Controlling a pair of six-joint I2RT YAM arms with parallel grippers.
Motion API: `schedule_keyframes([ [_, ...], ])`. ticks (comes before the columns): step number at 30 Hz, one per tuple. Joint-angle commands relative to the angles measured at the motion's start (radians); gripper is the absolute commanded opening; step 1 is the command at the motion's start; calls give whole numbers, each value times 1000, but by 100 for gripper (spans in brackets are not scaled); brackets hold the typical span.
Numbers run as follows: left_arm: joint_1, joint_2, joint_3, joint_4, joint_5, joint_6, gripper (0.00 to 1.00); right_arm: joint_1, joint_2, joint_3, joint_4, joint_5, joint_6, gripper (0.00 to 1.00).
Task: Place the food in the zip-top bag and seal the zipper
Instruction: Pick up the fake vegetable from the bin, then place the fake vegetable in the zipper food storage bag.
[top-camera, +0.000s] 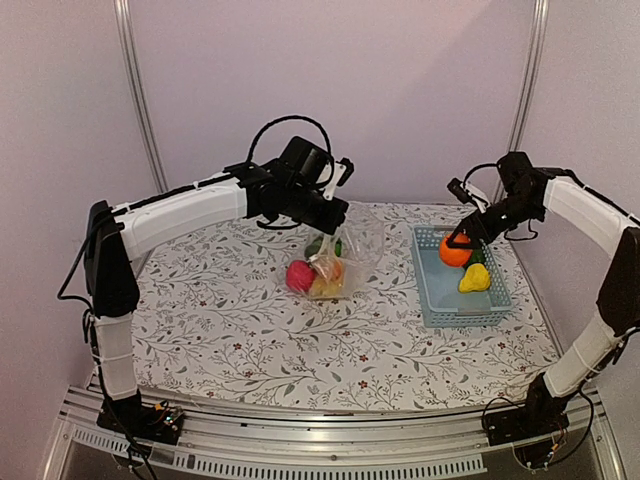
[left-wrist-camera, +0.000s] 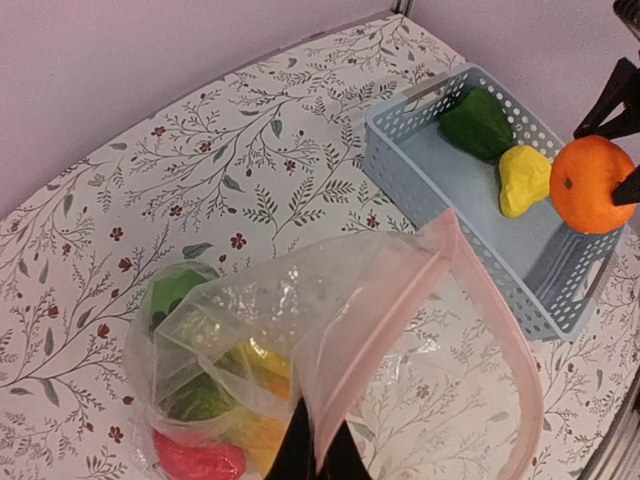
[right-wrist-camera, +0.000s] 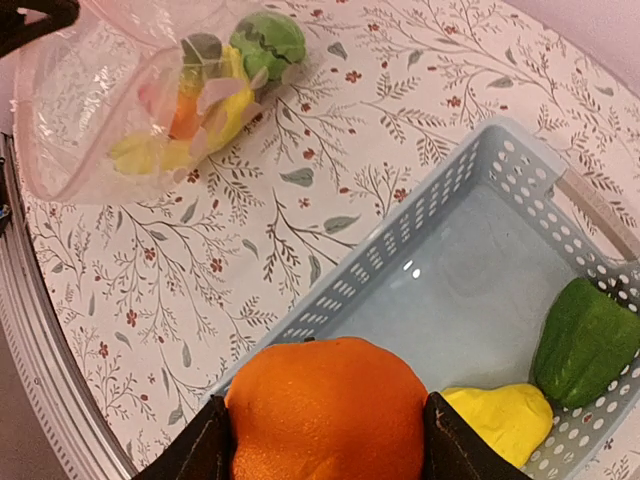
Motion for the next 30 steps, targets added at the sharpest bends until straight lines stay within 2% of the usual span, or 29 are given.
schedule_keyframes([
  [1, -4, 2, -11, 50, 14, -29, 0, 4, -36, 78, -8, -217, 20, 37],
  [7, -3, 14, -7, 71, 32, -58, 0, 37, -13, 184, -1, -385, 44, 37],
  [17, -3, 9, -9, 93, 52, -97, 0, 234, 47, 285, 68, -468, 50, 37],
  [22, -2, -15, -20, 108, 52, -107, 0, 309, 99, 313, 131, -447, 81, 38],
  [27, -3, -54, -50, 123, 79, -113, 0, 314, 182, 343, 208, -415, 138, 38],
  [30, -2, -81, -84, 145, 79, -116, 0, 321, 232, 392, 207, -386, 170, 45],
])
